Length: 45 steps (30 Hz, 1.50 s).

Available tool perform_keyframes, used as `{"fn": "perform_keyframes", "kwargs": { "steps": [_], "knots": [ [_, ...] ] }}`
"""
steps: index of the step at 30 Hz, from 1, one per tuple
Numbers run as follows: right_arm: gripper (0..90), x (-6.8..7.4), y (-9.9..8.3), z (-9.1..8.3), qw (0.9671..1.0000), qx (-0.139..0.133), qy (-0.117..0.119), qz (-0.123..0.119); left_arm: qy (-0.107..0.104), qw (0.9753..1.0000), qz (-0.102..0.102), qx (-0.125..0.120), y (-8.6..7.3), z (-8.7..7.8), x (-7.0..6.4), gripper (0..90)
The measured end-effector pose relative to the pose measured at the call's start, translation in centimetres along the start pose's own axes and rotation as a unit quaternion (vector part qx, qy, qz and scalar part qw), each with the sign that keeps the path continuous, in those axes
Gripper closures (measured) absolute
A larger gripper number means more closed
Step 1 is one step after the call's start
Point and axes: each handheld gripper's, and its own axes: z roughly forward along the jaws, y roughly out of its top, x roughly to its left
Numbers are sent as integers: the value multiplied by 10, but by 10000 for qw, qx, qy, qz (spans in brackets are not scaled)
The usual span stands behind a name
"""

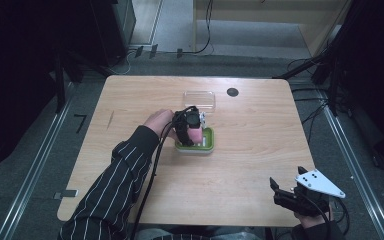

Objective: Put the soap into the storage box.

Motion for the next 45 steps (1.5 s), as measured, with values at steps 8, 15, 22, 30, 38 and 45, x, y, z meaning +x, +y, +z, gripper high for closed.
{"fn": "perform_keyframes", "kwargs": {
  "steps": [8,15,22,30,38,45],
  "knots": [
    [135,-1,-1,-2,10000,10,-25,10,-12,10000,16,48,2,4,1,388],
    [134,-1,-2,-3,10000,12,-56,30,-36,10000,-19,81,3,8,2,388],
    [135,-1,-3,-4,10000,9,-62,40,-38,10000,5,91,4,11,3,388],
    [134,-2,-3,-4,10000,10,-63,39,-45,9999,-4,125,5,15,2,387],
    [134,-1,-3,-3,10000,18,-58,28,-88,9999,-59,92,4,15,2,387],
    [134,-1,-2,-3,10000,23,-42,12,-107,9999,-107,21,1,16,4,388]
  ]
}}
